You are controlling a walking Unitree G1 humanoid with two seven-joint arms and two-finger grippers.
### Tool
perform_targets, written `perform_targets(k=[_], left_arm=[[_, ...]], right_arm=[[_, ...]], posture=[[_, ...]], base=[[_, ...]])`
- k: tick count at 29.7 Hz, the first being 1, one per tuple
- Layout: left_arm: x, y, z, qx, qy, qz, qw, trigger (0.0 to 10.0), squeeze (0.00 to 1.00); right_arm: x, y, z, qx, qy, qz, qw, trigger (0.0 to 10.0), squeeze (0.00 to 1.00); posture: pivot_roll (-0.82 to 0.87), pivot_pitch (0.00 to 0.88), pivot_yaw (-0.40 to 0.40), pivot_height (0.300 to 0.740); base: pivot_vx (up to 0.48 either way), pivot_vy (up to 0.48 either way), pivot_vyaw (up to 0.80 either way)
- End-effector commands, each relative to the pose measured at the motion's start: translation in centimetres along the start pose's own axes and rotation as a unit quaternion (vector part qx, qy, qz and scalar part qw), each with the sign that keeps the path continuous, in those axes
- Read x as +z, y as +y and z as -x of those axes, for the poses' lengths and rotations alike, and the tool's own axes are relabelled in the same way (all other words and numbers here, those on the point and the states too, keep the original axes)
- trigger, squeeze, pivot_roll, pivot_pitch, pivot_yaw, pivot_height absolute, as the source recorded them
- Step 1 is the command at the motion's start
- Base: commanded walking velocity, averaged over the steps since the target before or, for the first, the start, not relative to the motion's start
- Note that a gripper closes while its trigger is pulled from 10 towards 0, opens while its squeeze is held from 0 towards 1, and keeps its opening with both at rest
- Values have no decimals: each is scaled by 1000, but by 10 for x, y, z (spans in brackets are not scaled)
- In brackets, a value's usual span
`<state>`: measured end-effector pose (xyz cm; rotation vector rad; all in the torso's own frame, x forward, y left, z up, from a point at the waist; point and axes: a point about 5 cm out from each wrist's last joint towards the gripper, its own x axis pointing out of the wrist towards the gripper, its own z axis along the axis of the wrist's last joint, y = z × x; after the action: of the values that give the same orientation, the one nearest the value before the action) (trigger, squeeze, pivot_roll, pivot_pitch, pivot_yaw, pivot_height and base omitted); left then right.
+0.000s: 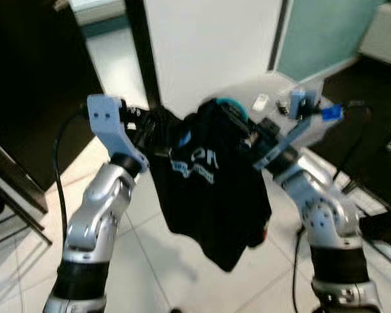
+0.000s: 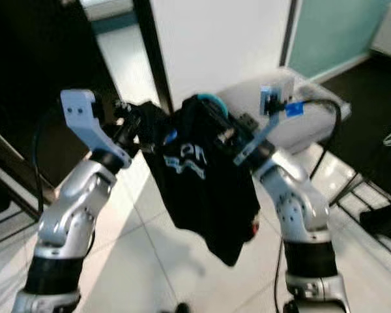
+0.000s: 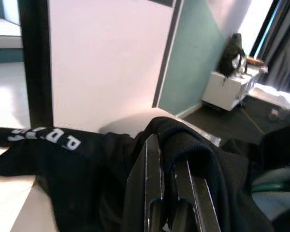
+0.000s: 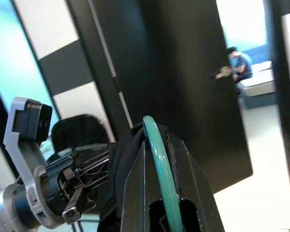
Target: Hang hanger
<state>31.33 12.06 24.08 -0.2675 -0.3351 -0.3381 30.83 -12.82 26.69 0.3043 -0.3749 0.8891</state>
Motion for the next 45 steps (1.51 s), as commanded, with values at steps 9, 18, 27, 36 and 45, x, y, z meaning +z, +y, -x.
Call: perform_targets(k=[9, 18, 27, 36, 45], left_arm=[[-23, 13, 15, 39, 45, -40, 997, 10000, 0], [-47, 38, 49, 112, 85, -60, 988, 10000, 0], [-58, 43, 66, 136, 101, -87, 982, 10000, 0], [-61, 42, 65, 135, 102, -94, 981, 10000, 0], [-58, 40, 65, 132, 95, -105, 981, 10000, 0]], right_arm=[[-17, 10, -6, 25, 25, 0, 999, 10000, 0], [-65, 0, 20, -57, 97, -9, 994, 10000, 0], [-89, -14, 47, -143, 119, -13, 982, 10000, 0], [-92, -11, 47, -145, 116, -12, 983, 10000, 0], [-91, -10, 44, -137, 109, -15, 985, 10000, 0]], posture=[[-78, 126, 14, 740], [-68, 127, 12, 740], [-57, 107, 21, 740], [-50, 102, 23, 740], [-43, 119, 18, 740]], base=[[0, 0, 800], [0, 0, 800], [0, 0, 800], [0, 0, 800], [0, 0, 800]])
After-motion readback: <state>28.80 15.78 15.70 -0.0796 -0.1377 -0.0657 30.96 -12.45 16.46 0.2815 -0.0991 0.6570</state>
